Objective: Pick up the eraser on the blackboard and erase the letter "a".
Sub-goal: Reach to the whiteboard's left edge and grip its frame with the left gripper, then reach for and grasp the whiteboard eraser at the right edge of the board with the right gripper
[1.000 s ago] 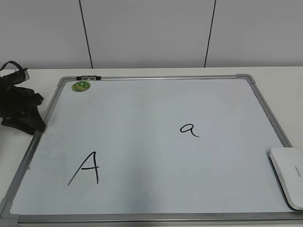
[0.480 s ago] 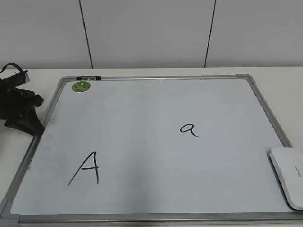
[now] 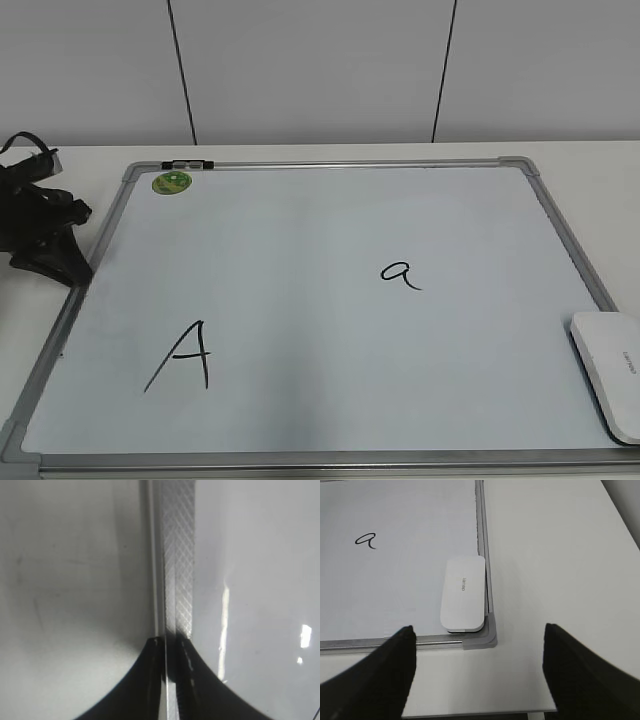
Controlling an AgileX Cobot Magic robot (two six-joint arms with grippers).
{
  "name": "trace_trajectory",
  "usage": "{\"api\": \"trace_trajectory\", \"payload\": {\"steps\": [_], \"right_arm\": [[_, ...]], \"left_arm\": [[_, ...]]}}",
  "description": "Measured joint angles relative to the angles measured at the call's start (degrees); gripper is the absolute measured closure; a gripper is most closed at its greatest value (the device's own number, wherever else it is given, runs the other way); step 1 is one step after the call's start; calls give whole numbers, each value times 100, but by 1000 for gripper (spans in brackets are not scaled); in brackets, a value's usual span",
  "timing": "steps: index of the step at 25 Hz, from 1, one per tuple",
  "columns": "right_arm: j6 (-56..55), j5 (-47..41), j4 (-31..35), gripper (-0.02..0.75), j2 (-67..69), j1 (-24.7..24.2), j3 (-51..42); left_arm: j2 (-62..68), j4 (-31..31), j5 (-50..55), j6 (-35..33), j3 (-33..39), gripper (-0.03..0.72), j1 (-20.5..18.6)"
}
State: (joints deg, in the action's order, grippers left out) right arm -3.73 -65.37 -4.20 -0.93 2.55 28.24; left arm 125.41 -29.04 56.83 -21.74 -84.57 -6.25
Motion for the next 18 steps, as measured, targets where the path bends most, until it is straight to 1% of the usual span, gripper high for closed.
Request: {"api": "trace_trajectory", "payload": {"steps": [4,9,15,18], "right_arm": [[42,38,0,152,445,0,343],[190,266,13,152,1700,0,662],[484,370,636,151,3643,0,682],[521,502,689,151,4612,0,684]], "left_arm": [[0,0,0,0,0,650,0],[0,0,0,0,0,650,0],[0,0,9,0,0,650,0],[0,0,9,0,0,650,0]]}}
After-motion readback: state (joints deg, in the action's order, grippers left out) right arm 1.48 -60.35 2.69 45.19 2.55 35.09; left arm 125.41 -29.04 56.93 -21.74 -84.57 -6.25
